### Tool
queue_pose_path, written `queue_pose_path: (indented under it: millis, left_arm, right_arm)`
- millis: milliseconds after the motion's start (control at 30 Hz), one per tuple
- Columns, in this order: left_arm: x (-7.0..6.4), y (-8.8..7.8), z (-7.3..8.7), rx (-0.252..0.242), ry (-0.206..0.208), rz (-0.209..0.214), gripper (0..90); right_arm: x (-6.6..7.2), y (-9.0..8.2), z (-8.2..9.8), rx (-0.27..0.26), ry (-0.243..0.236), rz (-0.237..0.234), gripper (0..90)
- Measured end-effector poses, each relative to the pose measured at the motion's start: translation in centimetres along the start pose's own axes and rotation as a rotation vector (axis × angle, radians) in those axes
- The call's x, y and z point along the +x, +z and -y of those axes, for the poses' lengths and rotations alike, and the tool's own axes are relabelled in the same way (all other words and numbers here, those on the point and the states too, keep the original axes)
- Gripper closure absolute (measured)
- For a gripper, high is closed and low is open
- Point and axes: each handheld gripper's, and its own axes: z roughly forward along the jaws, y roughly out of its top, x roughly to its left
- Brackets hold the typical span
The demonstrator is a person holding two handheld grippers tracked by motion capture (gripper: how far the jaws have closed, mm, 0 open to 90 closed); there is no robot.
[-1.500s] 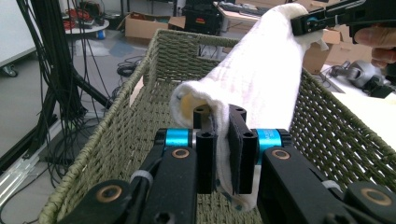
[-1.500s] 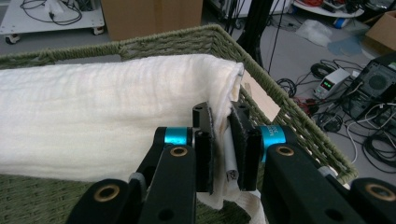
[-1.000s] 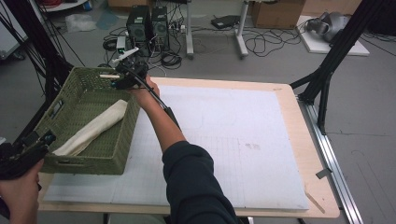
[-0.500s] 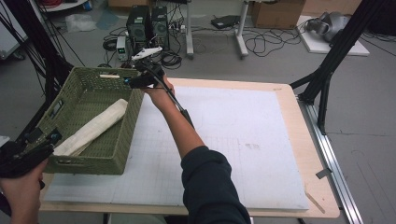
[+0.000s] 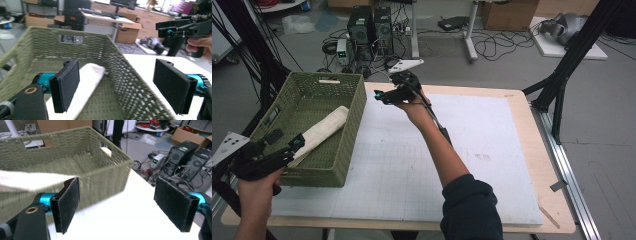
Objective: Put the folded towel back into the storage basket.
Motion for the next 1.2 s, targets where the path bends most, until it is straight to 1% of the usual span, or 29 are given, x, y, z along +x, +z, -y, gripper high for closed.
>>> queue_pose_path:
  millis: [33,67,100,133,167,333,400,500,533,567,600,733,833,867,900,933,1033,1100,1200]
  left_arm:
    - [-0.3,0.3,0.0,0.006,0.001,0.014,22.1]
    - [-0.5,0.6,0.0,0.010,0.004,0.027,22.4]
    - [-0.8,1.0,0.0,0.013,0.008,0.038,22.4]
    - [-1.2,1.4,-0.1,0.017,0.011,0.053,22.4]
    - [-1.6,1.8,-0.1,0.020,0.019,0.069,22.4]
    - [-3.5,3.6,-0.3,0.031,0.041,0.133,22.5]
    - [-4.3,4.4,-0.4,0.034,0.043,0.158,22.6]
    - [-5.3,5.3,-0.4,0.037,0.040,0.188,22.6]
    - [-5.6,5.7,-0.4,0.039,0.044,0.198,22.6]
    - [-6.1,6.1,-0.4,0.046,0.053,0.214,22.6]
    - [-6.3,6.4,-0.4,0.049,0.055,0.223,22.6]
    - [-7.9,7.8,-0.2,0.060,0.069,0.273,22.6]
    - [-9.0,8.7,-0.1,0.085,0.068,0.307,22.6]
    - [-9.3,8.9,-0.1,0.078,0.073,0.318,22.7]
    - [-9.7,9.1,-0.1,0.076,0.087,0.323,23.1]
    - [-10.0,9.3,0.0,0.083,0.092,0.329,23.3]
    - [-10.8,10.0,0.2,0.098,0.102,0.352,23.2]
    - [-11.4,10.5,0.4,0.100,0.103,0.364,23.2]
    - [-12.2,11.2,0.8,0.111,0.116,0.387,23.3]
  right_arm:
    - [-0.3,-0.6,0.5,0.003,0.004,0.004,19.2]
    - [-0.8,-2.0,1.4,0.004,0.013,0.013,18.8]
    - [-0.8,-2.0,1.4,0.004,0.013,0.013,18.8]
    - [-1.3,-3.3,2.4,0.001,0.019,0.021,18.4]
    - [-1.3,-3.3,2.4,0.001,0.019,0.021,18.4]
    - [-2.3,-6.9,4.8,-0.009,0.043,0.061,16.2]
    - [-2.8,-8.4,5.8,-0.015,0.058,0.075,16.0]
    - [-3.3,-10.1,6.9,-0.019,0.074,0.091,15.5]
    - [-3.5,-10.7,7.2,-0.013,0.077,0.095,12.3]
    - [-3.6,-11.2,7.4,-0.009,0.088,0.109,11.5]
    - [-3.8,-12.0,7.8,-0.022,0.087,0.118,11.5]
    - [-4.0,-14.0,9.0,-0.028,0.094,0.142,11.5]
    - [-4.2,-15.6,10.0,-0.033,0.103,0.165,11.5]
    - [-4.3,-16.2,10.4,-0.039,0.108,0.172,11.5]
    - [-4.4,-16.7,10.8,-0.042,0.111,0.180,11.5]
    - [-4.4,-17.2,11.2,-0.042,0.118,0.187,11.5]
    - [-4.4,-18.7,12.3,-0.043,0.122,0.207,11.5]
    - [-4.3,-19.6,13.1,-0.049,0.134,0.220,11.5]
    - [-4.2,-21.0,14.4,-0.047,0.137,0.243,11.5]
